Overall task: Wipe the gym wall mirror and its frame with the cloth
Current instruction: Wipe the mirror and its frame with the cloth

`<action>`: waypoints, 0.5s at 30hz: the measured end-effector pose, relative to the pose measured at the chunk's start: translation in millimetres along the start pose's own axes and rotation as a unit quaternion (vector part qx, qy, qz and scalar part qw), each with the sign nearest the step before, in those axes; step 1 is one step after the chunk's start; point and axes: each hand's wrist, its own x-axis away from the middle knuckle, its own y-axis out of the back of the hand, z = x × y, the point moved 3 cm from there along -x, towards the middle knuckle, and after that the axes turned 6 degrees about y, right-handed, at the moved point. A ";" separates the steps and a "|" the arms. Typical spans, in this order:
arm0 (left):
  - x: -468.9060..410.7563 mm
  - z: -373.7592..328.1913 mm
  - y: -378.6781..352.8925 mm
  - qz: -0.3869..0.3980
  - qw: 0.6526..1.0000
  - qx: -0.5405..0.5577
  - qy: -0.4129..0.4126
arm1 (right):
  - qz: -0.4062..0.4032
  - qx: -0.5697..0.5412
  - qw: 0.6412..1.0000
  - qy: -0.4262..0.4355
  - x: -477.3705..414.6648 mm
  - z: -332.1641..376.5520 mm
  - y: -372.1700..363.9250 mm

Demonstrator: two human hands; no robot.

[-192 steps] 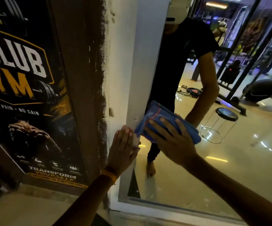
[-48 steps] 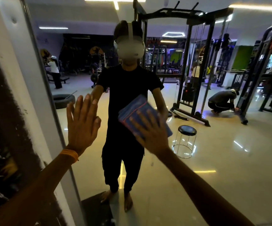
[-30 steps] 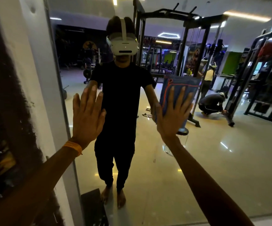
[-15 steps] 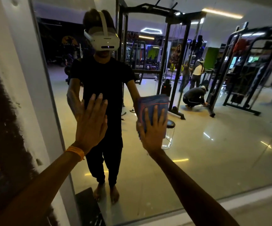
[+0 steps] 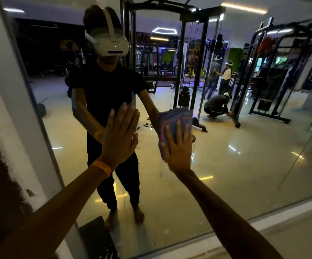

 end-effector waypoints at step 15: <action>7.7 -75.7 -57.2 0.006 0.998 0.013 0.068 | 0.035 0.002 0.998 0.046 56.4 -79.7 -0.8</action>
